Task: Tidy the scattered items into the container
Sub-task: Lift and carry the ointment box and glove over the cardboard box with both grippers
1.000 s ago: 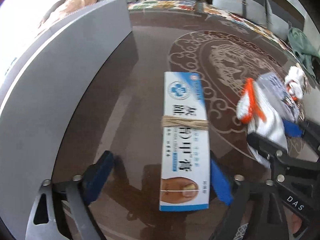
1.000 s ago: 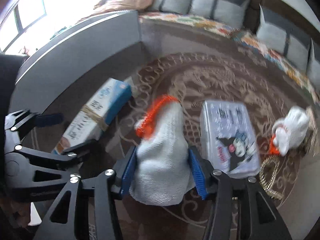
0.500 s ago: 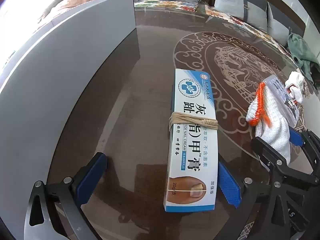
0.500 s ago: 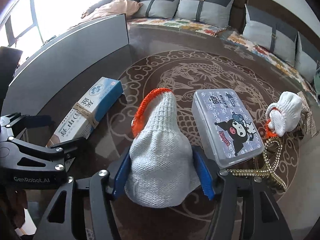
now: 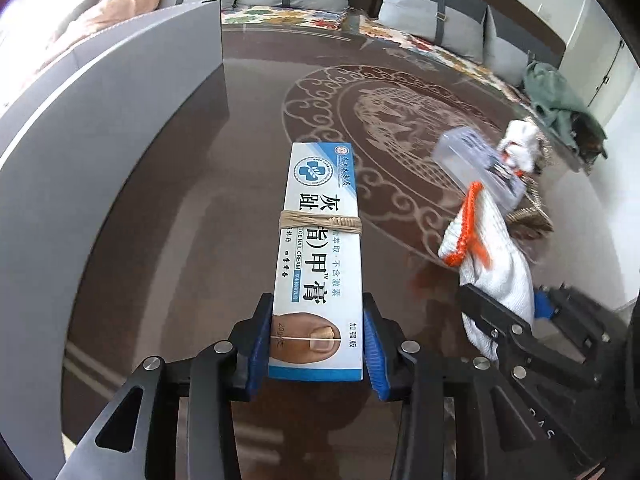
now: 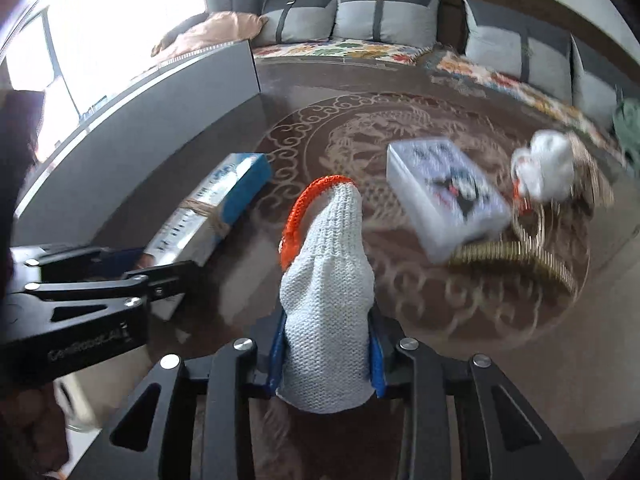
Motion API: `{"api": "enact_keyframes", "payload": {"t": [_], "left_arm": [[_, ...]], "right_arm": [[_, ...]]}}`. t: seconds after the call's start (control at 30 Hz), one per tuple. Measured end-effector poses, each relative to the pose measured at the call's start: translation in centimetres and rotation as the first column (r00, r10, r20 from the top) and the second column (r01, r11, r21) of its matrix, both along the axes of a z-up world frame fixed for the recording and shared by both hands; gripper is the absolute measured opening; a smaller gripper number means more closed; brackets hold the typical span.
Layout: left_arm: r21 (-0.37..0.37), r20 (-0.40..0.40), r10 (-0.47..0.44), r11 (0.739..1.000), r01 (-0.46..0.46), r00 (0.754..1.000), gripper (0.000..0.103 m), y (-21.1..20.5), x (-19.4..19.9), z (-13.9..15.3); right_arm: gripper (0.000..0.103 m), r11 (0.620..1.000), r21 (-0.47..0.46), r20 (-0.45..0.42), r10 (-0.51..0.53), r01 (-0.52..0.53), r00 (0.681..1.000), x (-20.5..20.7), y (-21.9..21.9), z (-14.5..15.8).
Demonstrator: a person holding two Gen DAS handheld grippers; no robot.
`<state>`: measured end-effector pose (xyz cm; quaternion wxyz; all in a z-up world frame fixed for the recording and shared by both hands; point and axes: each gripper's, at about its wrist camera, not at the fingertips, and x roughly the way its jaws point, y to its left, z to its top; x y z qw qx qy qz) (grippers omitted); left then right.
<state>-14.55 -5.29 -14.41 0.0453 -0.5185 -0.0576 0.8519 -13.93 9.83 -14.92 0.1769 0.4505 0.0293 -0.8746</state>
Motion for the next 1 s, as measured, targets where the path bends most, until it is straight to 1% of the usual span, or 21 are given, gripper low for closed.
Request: {"api": "enact_keyframes", "payload": {"t": [0.13,0.23,0.3,0.37,0.47,0.63,0.77,1.0], "left_arm": [[0.003,-0.024,-0.035,0.999,0.035,0.999,0.041,0.3,2.9,0.6],[0.012,-0.037,-0.053,0.998,0.054,0.998,0.041,0.9,4.6,1.0],[0.004,-0.052,-0.073,0.997,0.073,0.996,0.041,1.1,5.8,1.3],[-0.002,-0.063,-0.091,0.996,0.091,0.994,0.041,1.3,6.9,1.6],[-0.007,-0.071,-0.113,0.994,0.113,0.991,0.041,1.4,8.1,1.4],[0.012,-0.075,-0.115,0.993,0.116,0.991,0.041,0.7,9.1,1.5],[0.004,-0.09,-0.126,0.992,0.127,0.988,0.041,1.0,9.6,1.9],[-0.028,-0.106,-0.181,0.983,0.179,0.978,0.041,2.5,10.6,2.2]], "right_arm": [[0.033,0.992,-0.095,0.037,-0.078,0.082,0.996,2.2,1.9,-0.2],[0.033,0.98,-0.14,0.052,-0.135,0.141,0.99,3.6,3.1,-0.1],[0.033,0.97,-0.165,0.068,-0.172,0.181,0.983,4.5,3.7,-0.1],[0.033,0.963,-0.174,0.068,-0.197,0.206,0.978,5.7,4.2,0.0],[0.033,0.96,-0.161,0.066,-0.22,0.228,0.973,7.3,4.6,-0.1],[0.033,0.955,-0.159,0.055,-0.243,0.249,0.968,9.2,5.2,-0.2],[0.033,0.952,-0.176,0.045,-0.247,0.251,0.968,9.7,5.4,0.1],[0.033,0.943,-0.194,0.01,-0.273,0.269,0.962,10.4,6.1,0.7]]}}
